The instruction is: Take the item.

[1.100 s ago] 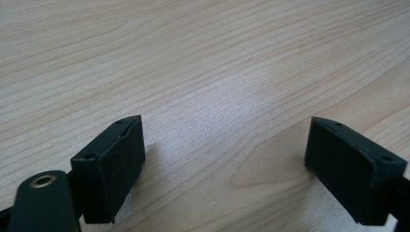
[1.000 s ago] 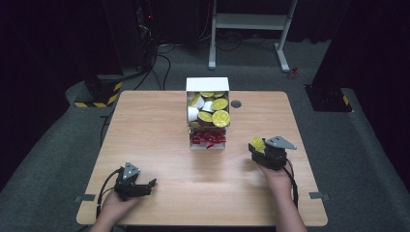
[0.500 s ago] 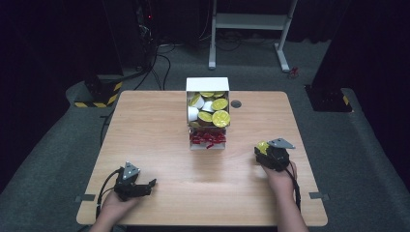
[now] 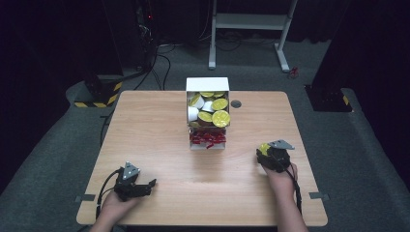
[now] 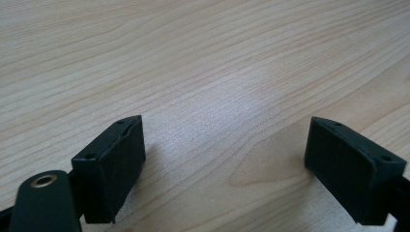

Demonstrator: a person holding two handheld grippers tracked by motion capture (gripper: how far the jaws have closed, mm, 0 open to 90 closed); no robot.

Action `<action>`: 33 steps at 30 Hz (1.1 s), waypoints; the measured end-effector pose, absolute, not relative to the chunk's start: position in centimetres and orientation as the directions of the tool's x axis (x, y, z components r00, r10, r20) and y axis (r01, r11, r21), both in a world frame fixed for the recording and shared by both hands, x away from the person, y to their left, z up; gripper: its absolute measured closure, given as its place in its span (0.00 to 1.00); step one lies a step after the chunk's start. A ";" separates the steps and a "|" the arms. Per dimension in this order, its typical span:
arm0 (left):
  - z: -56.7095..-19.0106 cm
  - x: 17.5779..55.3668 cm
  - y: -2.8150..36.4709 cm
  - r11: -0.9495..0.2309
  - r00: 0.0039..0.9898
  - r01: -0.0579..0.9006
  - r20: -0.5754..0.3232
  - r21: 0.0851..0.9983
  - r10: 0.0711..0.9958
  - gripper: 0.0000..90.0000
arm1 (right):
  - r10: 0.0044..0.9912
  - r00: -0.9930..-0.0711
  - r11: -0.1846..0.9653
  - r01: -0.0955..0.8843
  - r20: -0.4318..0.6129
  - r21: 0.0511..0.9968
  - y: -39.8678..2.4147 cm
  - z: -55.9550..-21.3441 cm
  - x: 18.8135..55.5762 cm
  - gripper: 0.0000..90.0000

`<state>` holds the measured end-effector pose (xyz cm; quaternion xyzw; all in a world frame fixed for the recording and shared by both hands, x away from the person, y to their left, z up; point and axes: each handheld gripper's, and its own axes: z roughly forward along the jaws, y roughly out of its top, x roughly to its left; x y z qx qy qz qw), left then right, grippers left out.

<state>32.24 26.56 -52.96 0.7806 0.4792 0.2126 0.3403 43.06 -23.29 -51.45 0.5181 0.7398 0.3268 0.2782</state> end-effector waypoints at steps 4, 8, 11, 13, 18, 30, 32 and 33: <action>-53.0 32.2 26.5 -0.308 0.450 0.604 0.004 0.735 0.893 0.17 | 0.944 -0.319 0.261 0.580 -0.080 0.771 -23.3 -51.5 43.1 0.42; -53.0 32.2 26.5 -0.306 0.449 0.605 0.003 0.735 0.894 0.17 | 0.947 -0.314 0.244 0.586 -0.061 0.773 -23.2 -51.5 43.1 0.39; -53.0 32.2 26.5 -0.306 0.447 0.605 0.004 0.735 0.894 0.17 | 0.949 -0.312 0.237 0.587 -0.054 0.775 -23.3 -51.4 43.1 0.36; -53.0 32.2 26.5 -0.306 0.447 0.605 0.003 0.735 0.894 0.17 | 0.949 -0.313 0.228 0.585 -0.042 0.778 -23.4 -51.5 43.2 0.35; -53.0 32.2 26.5 -0.305 0.448 0.605 0.003 0.735 0.894 0.17 | 0.950 -0.312 0.210 0.585 -0.022 0.784 -23.4 -51.4 43.1 0.30; -53.0 32.2 26.5 -0.310 0.454 0.602 0.003 0.736 0.891 0.16 | 0.950 -0.312 0.174 0.545 0.006 0.820 -23.1 -50.0 42.5 0.27; -53.0 32.2 26.5 -0.312 0.458 0.601 0.003 0.736 0.889 0.16 | 0.947 -0.321 0.182 0.532 -0.001 0.827 -22.9 -49.5 42.2 0.28; -53.0 32.2 26.5 -0.312 0.458 0.601 0.003 0.736 0.889 0.16 | 0.944 -0.329 0.186 0.520 -0.006 0.834 -22.8 -49.2 42.1 0.29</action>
